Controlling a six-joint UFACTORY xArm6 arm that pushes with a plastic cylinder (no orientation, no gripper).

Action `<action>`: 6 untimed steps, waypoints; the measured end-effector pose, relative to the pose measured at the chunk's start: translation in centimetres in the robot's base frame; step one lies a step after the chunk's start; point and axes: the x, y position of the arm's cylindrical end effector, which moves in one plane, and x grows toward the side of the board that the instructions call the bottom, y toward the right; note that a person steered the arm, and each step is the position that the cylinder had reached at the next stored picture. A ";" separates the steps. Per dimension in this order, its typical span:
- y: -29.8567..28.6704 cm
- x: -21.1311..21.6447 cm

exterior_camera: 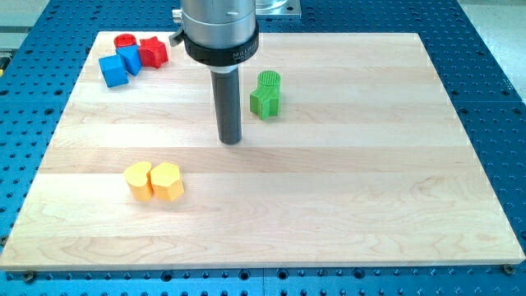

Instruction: Separate the yellow blocks from each other

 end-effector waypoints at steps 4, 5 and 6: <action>-7.6 10.4; -10.9 6.3; -13.3 7.3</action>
